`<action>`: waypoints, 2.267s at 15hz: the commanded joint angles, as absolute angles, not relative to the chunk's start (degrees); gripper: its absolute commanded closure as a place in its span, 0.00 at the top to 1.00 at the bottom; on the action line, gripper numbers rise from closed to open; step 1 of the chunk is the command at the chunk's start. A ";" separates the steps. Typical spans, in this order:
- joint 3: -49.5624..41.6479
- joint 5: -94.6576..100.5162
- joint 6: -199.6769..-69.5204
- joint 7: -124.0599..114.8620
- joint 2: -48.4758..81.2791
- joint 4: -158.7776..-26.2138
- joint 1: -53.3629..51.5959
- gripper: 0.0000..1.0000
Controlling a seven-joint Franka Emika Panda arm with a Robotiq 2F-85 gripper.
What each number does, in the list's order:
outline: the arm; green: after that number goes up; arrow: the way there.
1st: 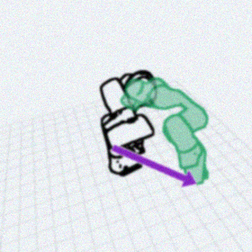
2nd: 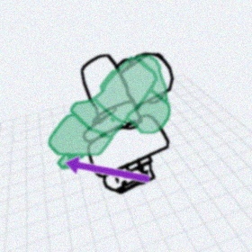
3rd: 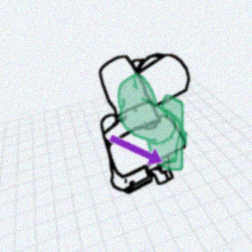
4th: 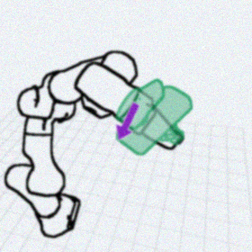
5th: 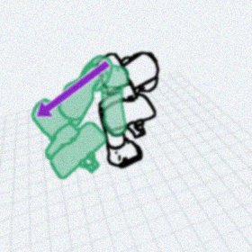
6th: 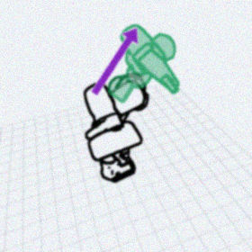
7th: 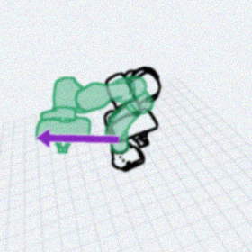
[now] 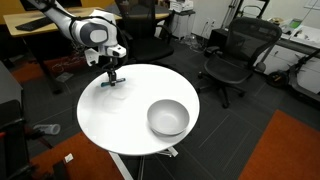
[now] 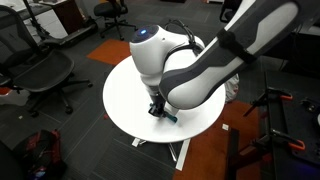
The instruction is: Put the pen in the grey bowl
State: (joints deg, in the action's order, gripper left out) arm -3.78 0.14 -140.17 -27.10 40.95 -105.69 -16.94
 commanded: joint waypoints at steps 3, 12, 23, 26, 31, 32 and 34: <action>-4.88 1.64 -136.95 -29.86 41.39 -103.43 -17.99 0.02; -10.24 4.12 -133.88 -30.28 30.63 -108.74 -15.33 0.05; -15.59 6.61 -131.79 -33.27 26.46 -105.71 -4.22 0.05; -16.01 6.05 -132.07 -33.11 27.65 -103.74 -1.20 0.05; -15.52 4.48 -132.31 -32.15 30.44 -100.59 2.24 0.05; -15.39 4.06 -132.29 -32.03 31.13 -100.00 2.67 0.05; -15.01 3.13 -132.52 -31.58 32.68 -98.92 3.42 0.05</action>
State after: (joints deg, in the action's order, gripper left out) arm -16.04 4.88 -133.48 -31.06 30.05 -102.14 2.06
